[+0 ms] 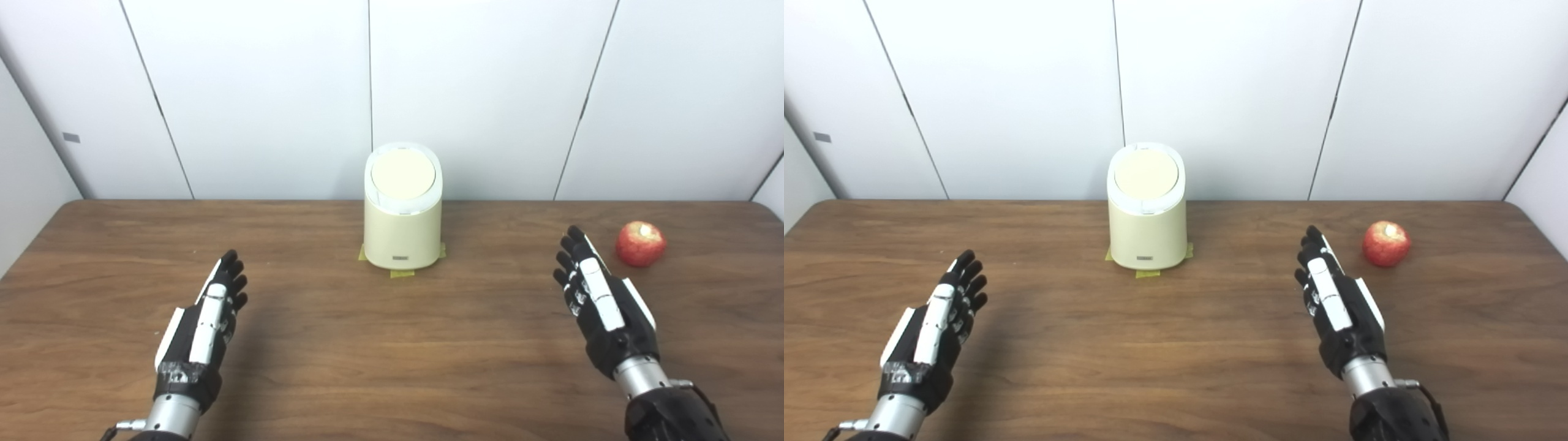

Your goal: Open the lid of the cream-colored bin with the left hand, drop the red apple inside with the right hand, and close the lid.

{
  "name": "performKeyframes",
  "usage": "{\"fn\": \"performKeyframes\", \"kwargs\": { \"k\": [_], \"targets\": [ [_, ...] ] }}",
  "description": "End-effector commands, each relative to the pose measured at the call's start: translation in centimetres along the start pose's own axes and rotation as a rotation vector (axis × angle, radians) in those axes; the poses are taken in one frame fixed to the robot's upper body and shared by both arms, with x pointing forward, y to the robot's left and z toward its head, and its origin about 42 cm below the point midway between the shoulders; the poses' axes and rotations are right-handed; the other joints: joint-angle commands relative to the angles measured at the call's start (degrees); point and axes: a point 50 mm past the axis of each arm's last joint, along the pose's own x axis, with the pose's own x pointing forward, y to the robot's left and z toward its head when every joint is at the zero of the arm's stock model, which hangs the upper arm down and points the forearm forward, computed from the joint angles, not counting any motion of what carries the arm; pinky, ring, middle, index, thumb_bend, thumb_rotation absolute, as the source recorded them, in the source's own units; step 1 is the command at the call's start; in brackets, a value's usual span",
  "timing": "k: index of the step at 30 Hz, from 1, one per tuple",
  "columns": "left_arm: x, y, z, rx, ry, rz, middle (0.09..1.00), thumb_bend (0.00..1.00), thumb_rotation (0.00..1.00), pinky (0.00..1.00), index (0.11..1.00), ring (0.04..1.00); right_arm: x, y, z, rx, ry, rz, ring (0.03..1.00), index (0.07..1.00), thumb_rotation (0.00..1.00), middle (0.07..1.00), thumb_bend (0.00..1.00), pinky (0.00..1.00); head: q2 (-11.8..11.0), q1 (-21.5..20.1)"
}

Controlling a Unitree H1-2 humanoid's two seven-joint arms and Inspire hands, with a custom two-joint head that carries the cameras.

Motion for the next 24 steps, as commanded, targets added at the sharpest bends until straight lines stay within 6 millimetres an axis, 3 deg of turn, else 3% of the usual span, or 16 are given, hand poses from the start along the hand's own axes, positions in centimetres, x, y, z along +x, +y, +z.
{"fn": "performKeyframes", "kwargs": {
  "k": [1,3,8,9,12,16,24],
  "targets": [
    [0.5,0.0,1.3,0.043,-0.057,-0.018,1.000,0.49,0.77,1.00,1.000,1.000,0.8,0.5,1.4,0.003,-0.071,0.024,1.000,0.983,0.71,1.000,0.56,0.99,-0.18,0.08],
    [0.6,0.0,1.2,0.066,-0.047,0.000,0.999,0.53,0.71,1.00,1.000,1.000,0.9,0.6,1.2,0.009,-0.068,0.026,1.000,0.984,0.71,1.000,0.56,0.98,-0.88,-0.11],
    [1.3,-0.1,1.2,0.110,-0.066,0.083,0.965,0.65,0.44,1.00,0.993,0.971,1.0,0.7,0.9,0.027,-0.054,0.021,1.000,0.979,0.69,1.000,0.56,0.99,-1.84,-0.13],
    [1.6,-0.1,1.4,0.130,-0.072,0.097,0.943,0.71,0.40,0.96,0.975,0.951,1.0,0.8,0.8,0.029,-0.054,0.020,1.000,0.976,0.69,1.000,0.58,0.99,-2.02,0.09],
    [4.1,-0.4,4.0,0.163,-0.101,0.090,0.938,0.76,0.29,0.90,0.967,0.933,1.2,0.9,0.5,0.032,-0.056,0.023,1.000,0.977,0.69,1.000,0.60,1.00,-2.70,0.62],
    [7.3,-0.6,6.7,0.273,-0.136,0.042,0.951,0.83,0.28,0.94,0.987,0.936,1.4,1.3,0.3,0.031,-0.051,0.021,1.000,0.976,0.70,1.000,0.60,1.00,-3.32,0.34],
    [11.3,-1.7,10.1,0.358,-0.200,-0.049,0.997,0.82,0.20,0.87,1.000,0.958,1.6,1.5,0.2,0.042,-0.048,0.015,1.000,0.978,0.71,1.000,0.61,1.00,-3.79,0.10]
  ]
}}
